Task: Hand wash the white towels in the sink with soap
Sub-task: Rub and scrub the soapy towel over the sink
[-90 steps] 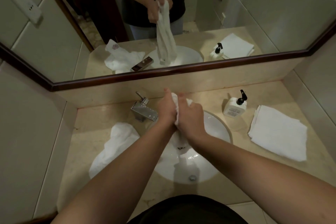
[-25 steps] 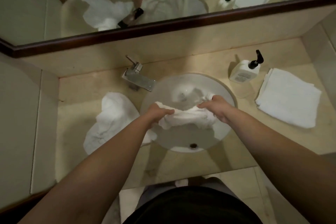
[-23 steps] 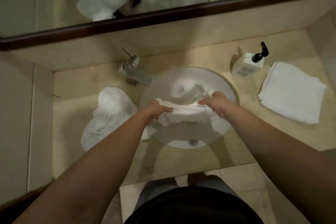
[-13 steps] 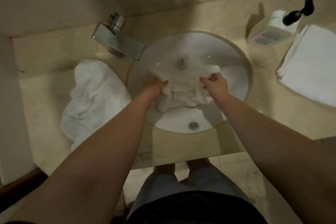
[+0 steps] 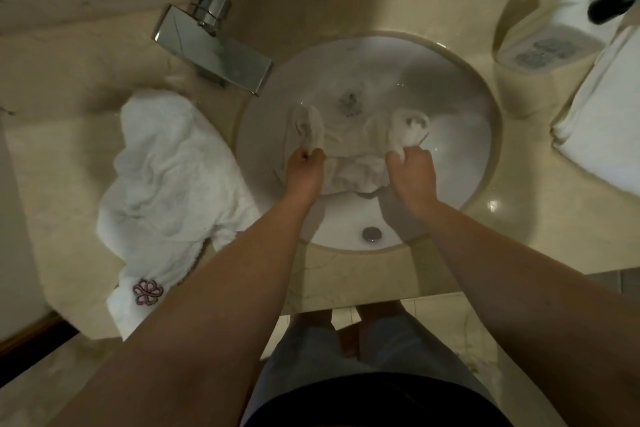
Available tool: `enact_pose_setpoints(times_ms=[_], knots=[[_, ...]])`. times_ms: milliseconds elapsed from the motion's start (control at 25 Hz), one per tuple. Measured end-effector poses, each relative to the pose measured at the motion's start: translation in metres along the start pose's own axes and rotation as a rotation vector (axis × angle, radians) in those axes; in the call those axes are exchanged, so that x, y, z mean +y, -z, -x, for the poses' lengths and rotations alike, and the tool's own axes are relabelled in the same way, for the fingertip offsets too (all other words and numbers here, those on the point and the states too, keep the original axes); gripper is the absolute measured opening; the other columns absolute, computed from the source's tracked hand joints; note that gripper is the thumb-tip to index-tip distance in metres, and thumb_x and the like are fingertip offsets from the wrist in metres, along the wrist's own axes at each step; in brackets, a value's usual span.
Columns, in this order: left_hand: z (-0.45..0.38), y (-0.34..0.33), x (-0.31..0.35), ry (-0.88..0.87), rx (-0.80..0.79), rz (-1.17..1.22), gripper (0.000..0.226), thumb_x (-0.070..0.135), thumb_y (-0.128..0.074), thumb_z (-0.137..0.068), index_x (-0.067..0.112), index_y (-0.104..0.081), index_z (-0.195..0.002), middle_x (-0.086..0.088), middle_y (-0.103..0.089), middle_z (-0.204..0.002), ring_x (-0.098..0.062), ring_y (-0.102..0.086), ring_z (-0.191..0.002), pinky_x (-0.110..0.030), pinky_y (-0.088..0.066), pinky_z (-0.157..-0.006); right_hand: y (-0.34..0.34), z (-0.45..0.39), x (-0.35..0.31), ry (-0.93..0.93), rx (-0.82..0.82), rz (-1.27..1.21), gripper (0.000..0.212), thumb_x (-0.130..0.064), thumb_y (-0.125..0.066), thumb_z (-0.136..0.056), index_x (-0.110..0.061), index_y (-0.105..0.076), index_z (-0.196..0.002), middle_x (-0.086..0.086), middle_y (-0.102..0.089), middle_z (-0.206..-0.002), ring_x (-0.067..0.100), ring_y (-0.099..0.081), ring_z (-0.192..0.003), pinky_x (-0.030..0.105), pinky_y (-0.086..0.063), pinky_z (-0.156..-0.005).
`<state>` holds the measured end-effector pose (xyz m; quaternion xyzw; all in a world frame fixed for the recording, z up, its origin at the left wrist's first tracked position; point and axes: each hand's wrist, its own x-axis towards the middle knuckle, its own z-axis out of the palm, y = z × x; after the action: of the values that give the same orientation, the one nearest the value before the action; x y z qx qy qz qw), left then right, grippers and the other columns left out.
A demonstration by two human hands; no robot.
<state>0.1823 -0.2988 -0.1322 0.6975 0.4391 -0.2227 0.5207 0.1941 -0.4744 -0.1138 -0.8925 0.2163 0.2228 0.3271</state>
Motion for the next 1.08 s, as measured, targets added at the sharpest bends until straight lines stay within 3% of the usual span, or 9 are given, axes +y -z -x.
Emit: enact_pose_setpoints(times_ms=[80,160,240,320,440,560,760,960,1080], knots=[[0.010,0.001,0.004,0.087,-0.026,0.156,0.029,0.026,-0.069,-0.089,0.005,-0.067,-0.108,-0.007,-0.067,-0.097,-0.023,-0.062,-0.088,-0.030,-0.047,-0.075,0.015,0.009,-0.005,-0.069,0.019,-0.298,0.029,-0.036,-0.046,-0.082,-0.011,-0.052,-0.068,0.005,-0.049,-0.066,0.013,-0.046,-0.061,0.025,-0.037,-0.056],[0.029,0.006,0.011,0.041,0.029,0.180,0.039,0.022,-0.072,-0.090,0.002,-0.065,-0.122,-0.005,-0.067,-0.108,-0.021,-0.064,-0.100,-0.027,-0.048,-0.082,0.030,0.016,-0.010,-0.111,-0.004,-0.484,0.015,-0.024,-0.064,-0.086,-0.014,-0.059,-0.076,-0.005,-0.054,-0.064,0.003,-0.051,-0.054,0.013,-0.038,-0.048],[0.044,0.012,0.016,-0.017,0.148,0.179,0.042,0.026,-0.067,-0.094,0.000,-0.062,-0.127,-0.010,-0.067,-0.119,-0.024,-0.063,-0.112,-0.029,-0.048,-0.092,0.041,0.024,-0.011,-0.160,-0.060,-0.548,0.010,-0.017,-0.072,-0.086,-0.013,-0.066,-0.094,-0.005,-0.065,-0.076,0.006,-0.062,-0.065,0.013,-0.046,-0.052],[0.061,0.019,0.027,-0.050,0.203,0.192,0.051,0.039,-0.063,-0.096,-0.001,-0.061,-0.128,-0.017,-0.065,-0.126,-0.030,-0.061,-0.118,-0.031,-0.047,-0.098,0.052,0.035,-0.016,-0.159,-0.056,-0.559,0.020,-0.029,-0.072,-0.087,-0.010,-0.068,-0.095,-0.001,-0.066,-0.077,0.016,-0.064,-0.072,0.022,-0.048,-0.056],[0.087,0.037,0.052,-0.141,0.230,0.197,0.055,0.045,-0.060,-0.096,-0.003,-0.062,-0.123,-0.019,-0.067,-0.120,-0.033,-0.063,-0.114,-0.032,-0.048,-0.092,0.082,0.057,-0.038,-0.103,0.055,-0.588,0.042,-0.042,-0.067,-0.090,-0.001,-0.071,-0.097,0.014,-0.068,-0.082,0.030,-0.066,-0.081,0.037,-0.051,-0.069],[0.119,0.062,0.078,-0.291,0.272,0.190,0.049,0.045,-0.061,-0.095,0.003,-0.065,-0.120,-0.014,-0.068,-0.117,-0.029,-0.063,-0.111,-0.031,-0.046,-0.094,0.119,0.081,-0.061,-0.044,0.108,-0.647,0.035,-0.040,-0.062,-0.094,-0.006,-0.066,-0.083,0.013,-0.067,-0.079,0.030,-0.066,-0.081,0.039,-0.051,-0.076],[0.166,0.094,0.109,-0.576,0.251,0.208,0.046,0.059,-0.060,-0.089,0.014,-0.058,-0.076,0.006,-0.058,-0.065,-0.009,-0.056,-0.061,-0.033,-0.045,-0.063,0.167,0.116,-0.088,0.108,0.095,-0.730,0.019,-0.034,-0.070,-0.087,-0.016,-0.075,-0.085,0.005,-0.074,-0.080,0.022,-0.068,-0.076,0.037,-0.052,-0.071],[0.206,0.098,0.139,-0.943,0.227,0.102,0.076,0.087,-0.039,-0.079,0.014,-0.060,-0.085,-0.001,-0.059,-0.080,-0.015,-0.057,-0.072,-0.028,-0.046,-0.065,0.206,0.143,-0.136,0.176,0.007,-0.923,0.016,-0.028,-0.067,-0.089,-0.014,-0.072,-0.083,0.002,-0.071,-0.075,0.018,-0.067,-0.073,0.035,-0.049,-0.069],[0.227,0.083,0.159,-0.975,0.127,0.184,0.080,0.089,-0.043,-0.075,0.012,-0.061,-0.082,-0.006,-0.063,-0.077,-0.021,-0.061,-0.071,-0.036,-0.050,-0.064,0.211,0.147,-0.176,0.195,-0.085,-1.080,0.019,-0.030,-0.067,-0.089,-0.012,-0.068,-0.084,0.005,-0.070,-0.078,0.021,-0.068,-0.080,0.037,-0.052,-0.076]])
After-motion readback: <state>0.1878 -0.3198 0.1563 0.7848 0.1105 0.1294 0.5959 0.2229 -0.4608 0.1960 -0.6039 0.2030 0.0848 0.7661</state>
